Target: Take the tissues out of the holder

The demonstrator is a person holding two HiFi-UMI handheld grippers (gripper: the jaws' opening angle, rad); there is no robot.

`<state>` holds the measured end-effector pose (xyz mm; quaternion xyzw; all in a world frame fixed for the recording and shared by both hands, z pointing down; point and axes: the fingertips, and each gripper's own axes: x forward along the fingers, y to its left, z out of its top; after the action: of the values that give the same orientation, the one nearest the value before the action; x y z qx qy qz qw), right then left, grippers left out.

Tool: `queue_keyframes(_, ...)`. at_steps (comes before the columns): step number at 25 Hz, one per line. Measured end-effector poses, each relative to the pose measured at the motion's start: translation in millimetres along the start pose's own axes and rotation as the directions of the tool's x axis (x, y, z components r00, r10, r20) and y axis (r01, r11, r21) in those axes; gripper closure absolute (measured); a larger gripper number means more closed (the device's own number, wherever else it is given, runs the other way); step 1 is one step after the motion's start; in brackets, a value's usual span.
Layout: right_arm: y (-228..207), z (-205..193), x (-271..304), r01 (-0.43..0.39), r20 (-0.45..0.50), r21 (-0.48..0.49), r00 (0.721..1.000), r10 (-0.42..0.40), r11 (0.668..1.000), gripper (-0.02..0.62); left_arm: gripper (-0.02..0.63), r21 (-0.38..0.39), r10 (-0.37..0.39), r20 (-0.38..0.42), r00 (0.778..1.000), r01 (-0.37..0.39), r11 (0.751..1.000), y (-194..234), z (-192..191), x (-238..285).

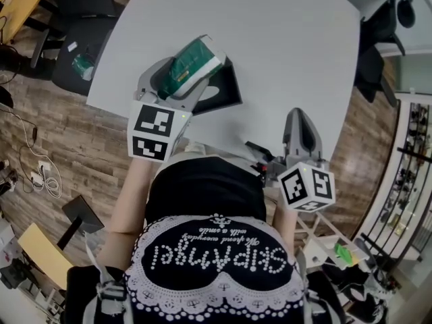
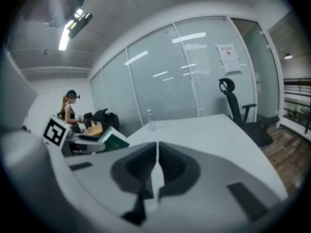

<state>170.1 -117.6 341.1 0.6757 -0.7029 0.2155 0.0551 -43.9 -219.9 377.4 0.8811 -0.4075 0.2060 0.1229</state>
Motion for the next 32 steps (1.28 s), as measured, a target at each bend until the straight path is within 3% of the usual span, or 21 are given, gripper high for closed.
queue_keyframes(11,-1.0,11.3,-3.1,0.025,0.035,-0.02,0.999,-0.024,1.0,0.561,0.264,-0.031,0.058,0.176,0.983,-0.053,0.998,19.2,39.9,-34.1)
queue_keyframes(20,12.7,13.2,-2.9,0.013,0.054,-0.035,0.998,-0.011,0.999,0.561,0.265,-0.062,0.079,0.257,0.963,-0.065,0.996,32.6,54.5,-65.6)
queue_keyframes(32,24.9,25.0,-7.1,-0.007,0.093,-0.054,0.996,0.012,0.998,0.561,0.267,-0.11,0.172,0.353,0.92,-0.142,0.984,43.5,75.1,-117.8)
